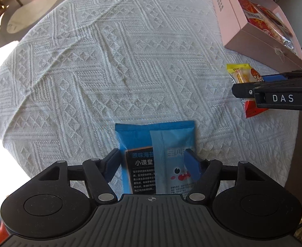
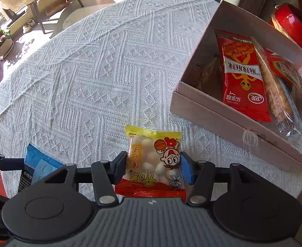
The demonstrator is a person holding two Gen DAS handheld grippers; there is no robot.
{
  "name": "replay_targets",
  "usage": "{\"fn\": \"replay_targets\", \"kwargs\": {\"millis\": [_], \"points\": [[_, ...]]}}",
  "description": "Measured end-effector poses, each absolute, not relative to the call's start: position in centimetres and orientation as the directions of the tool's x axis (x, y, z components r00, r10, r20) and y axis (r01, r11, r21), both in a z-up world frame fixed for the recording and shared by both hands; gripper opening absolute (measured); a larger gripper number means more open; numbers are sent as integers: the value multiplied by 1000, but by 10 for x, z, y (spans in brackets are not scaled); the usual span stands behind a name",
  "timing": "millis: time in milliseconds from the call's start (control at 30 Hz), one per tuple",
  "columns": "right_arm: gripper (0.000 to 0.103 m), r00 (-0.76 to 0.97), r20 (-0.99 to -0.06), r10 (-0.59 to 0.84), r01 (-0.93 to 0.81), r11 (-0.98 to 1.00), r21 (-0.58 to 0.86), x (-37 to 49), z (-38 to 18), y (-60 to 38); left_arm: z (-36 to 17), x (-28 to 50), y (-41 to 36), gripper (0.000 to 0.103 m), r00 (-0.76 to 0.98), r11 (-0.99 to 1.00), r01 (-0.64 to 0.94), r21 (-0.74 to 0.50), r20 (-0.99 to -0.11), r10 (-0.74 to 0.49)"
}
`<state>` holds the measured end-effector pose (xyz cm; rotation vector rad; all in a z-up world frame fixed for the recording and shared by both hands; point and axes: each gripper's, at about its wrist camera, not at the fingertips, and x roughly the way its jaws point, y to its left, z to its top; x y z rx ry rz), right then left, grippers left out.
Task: Organize snacks
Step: 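Grasp the white-ball candy pack with the right tool, then lift the blue pack with the left tool while the right lifts the candy pack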
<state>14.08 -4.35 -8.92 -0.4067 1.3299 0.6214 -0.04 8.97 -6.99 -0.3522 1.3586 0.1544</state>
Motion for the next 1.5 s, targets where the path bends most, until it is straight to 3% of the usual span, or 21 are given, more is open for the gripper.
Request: {"fn": "replay_targets", "kwargs": {"millis": [133, 200, 567, 700, 767, 800, 867, 900, 1000, 1100, 1167, 1333, 1500], "points": [[54, 112, -979, 171, -598, 798, 71, 136, -79, -72, -53, -9, 84, 32, 243, 942, -289, -171, -965, -101], [54, 111, -980, 165, -577, 813, 71, 135, -73, -85, -51, -9, 78, 17, 224, 945, -278, -175, -968, -113], [54, 108, -981, 164, -555, 828, 77, 131, -88, -110, -46, 1, 35, 25, 221, 972, -207, -109, -973, -63], [58, 125, -982, 139, -553, 832, 47, 139, -102, -108, -64, 3, -5, 28, 193, 994, -110, 10, -981, 31], [63, 138, -979, 149, -560, 827, 47, 143, -102, -108, -66, 4, -14, 29, 200, 996, -88, 10, -979, 28], [67, 140, -979, 151, -565, 824, 46, 144, -102, -108, -69, 5, -14, 32, 190, 995, -95, -7, -982, 11], [72, 138, -979, 150, -575, 817, 44, 145, -106, -107, -70, 7, -16, 51, 186, 994, -102, -34, -982, -15], [75, 140, -978, 153, -580, 813, 44, 145, -106, -107, -71, 8, -15, 56, 185, 994, -105, -43, -983, -23], [80, 141, -978, 156, -595, 803, 42, 143, -107, -104, -73, 10, -11, 61, 192, 987, -137, -86, -980, -58], [84, 146, -976, 160, -605, 795, 40, 140, -110, -102, -70, 13, -6, 60, 202, 980, -161, -114, -976, -80], [86, 151, -975, 162, -611, 791, 37, 138, -110, -101, -64, 12, -4, 52, 213, 982, -165, -98, -975, -61], [86, 152, -975, 165, -613, 790, 38, 137, -111, -102, -49, -4, 9, 52, 229, 983, -184, 9, -972, 51], [88, 155, -973, 169, -613, 789, 39, 137, -113, -102, -53, -11, 14, 52, 222, 982, -190, -7, -974, 36]]}}
